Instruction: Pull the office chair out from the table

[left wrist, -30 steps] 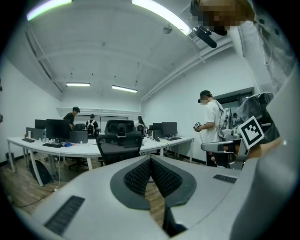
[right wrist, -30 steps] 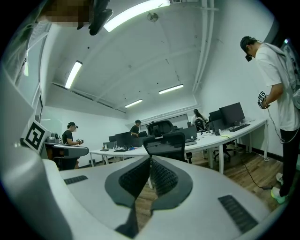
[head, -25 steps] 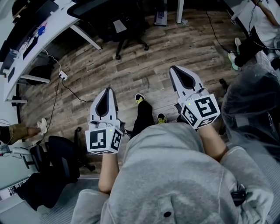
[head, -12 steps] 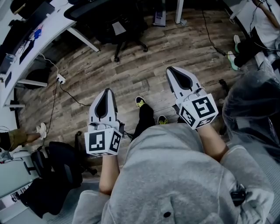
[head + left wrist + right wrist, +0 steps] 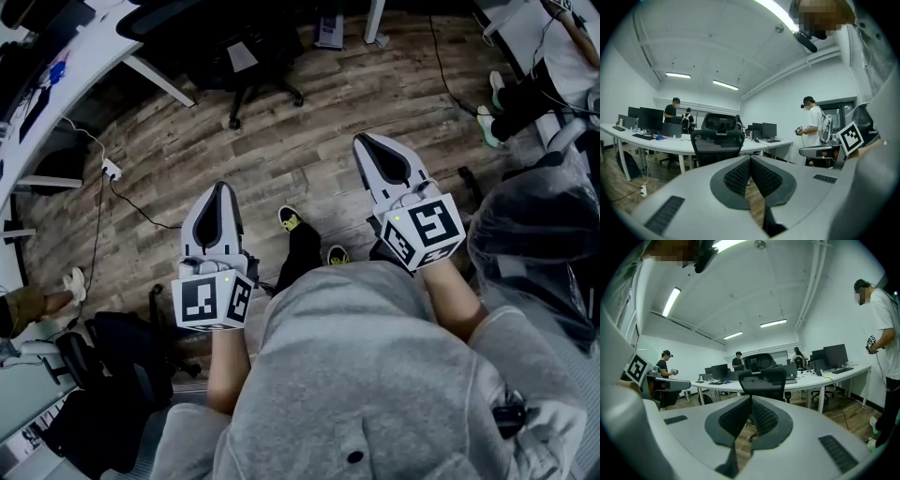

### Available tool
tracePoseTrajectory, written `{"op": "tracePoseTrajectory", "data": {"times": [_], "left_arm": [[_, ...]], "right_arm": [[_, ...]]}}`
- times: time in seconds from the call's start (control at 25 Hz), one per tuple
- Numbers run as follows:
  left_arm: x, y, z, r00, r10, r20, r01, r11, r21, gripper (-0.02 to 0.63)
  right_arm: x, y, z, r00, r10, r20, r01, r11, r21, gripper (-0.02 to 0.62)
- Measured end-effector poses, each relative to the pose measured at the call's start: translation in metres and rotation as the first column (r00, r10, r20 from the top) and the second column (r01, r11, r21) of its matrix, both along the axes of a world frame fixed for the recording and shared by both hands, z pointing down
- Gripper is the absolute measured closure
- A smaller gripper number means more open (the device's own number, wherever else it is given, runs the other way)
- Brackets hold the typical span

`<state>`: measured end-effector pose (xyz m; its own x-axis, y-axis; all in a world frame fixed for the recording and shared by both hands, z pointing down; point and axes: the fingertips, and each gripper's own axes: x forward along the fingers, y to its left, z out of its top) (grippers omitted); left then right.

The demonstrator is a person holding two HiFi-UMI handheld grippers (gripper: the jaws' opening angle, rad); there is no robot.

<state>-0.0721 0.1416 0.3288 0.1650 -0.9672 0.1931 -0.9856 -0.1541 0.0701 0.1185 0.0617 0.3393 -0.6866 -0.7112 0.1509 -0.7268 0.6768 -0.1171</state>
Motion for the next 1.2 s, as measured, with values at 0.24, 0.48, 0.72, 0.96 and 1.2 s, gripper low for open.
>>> {"op": "tracePoseTrajectory", "data": {"times": [0.24,0.48,0.72,0.96,1.2], "left_arm": [[-0.037,-0.037,0.002,1.000,-0.025,-0.002,0.025,1.000,-0.008,0.594],[-0.067,-0.071,0.002,0.999,-0.035,-0.004,0.035,0.999,-0.004,0.594],[-0.085,-0.093,0.001,1.000,-0.028,-0.006,0.028,1.000,0.000,0.594],[-0.097,-0.112,0.001,1.000,-0.009,-0.004,0.009,1.000,-0.002,0.594],[-0.111,-0.131,0.004,1.000,0.002,-0.008,-0.002,1.000,-0.008,0.594]], "right_arm": [[-0.033,-0.043,-0.002,0.999,-0.016,-0.048,0.017,1.000,0.025,0.560],[-0.067,-0.074,0.003,0.996,-0.038,-0.083,0.040,0.999,0.030,0.560],[-0.085,-0.095,0.001,0.995,-0.036,-0.097,0.039,0.999,0.032,0.559],[-0.098,-0.113,0.002,0.994,-0.032,-0.107,0.035,0.999,0.027,0.560],[-0.115,-0.130,0.004,0.993,-0.027,-0.116,0.030,0.999,0.025,0.559]]}}
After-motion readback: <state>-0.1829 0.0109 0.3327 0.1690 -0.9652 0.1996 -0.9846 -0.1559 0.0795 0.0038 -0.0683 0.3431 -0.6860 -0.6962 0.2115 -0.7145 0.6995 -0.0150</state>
